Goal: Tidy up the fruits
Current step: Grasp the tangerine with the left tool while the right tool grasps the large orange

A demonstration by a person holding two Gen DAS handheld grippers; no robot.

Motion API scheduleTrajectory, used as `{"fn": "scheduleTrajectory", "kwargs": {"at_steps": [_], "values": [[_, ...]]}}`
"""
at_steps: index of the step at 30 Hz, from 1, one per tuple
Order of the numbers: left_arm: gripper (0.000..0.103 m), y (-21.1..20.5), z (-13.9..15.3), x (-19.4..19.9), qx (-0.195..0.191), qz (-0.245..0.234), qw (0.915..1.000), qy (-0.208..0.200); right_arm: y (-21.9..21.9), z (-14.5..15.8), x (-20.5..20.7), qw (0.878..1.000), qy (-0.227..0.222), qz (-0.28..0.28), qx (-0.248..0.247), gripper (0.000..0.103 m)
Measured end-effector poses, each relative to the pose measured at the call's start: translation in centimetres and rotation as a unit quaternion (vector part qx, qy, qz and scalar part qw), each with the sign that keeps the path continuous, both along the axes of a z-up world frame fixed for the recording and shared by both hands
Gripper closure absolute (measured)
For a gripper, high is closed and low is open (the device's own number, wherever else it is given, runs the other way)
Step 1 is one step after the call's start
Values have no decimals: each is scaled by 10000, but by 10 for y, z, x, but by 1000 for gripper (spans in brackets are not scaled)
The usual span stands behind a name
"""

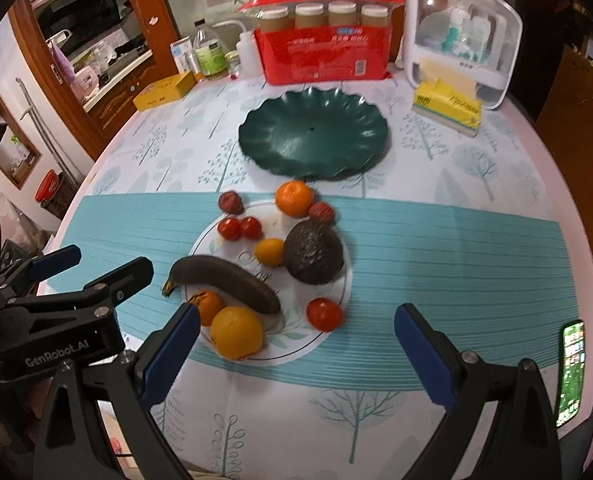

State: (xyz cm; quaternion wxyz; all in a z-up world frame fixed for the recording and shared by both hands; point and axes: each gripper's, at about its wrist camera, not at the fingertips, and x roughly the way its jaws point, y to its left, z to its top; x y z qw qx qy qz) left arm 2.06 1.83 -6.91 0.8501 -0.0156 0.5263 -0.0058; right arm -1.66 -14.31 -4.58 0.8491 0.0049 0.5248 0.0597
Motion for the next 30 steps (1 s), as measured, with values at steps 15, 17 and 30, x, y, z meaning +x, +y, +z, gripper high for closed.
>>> {"fn": "scheduleTrajectory", "kwargs": {"at_steps": [15,17,30], "values": [[3,26,-57,-4,-11,-200,9984,536,21,-54,3,9949,594,625,525,29],[5,22,-61,-4,-29,-355,9977,578,25,-61,4,9928,688,767,617,30],[22,26,-73,12,-221,-486,9946,891,54,-101,11,9857,853,1424,296,41]]}}
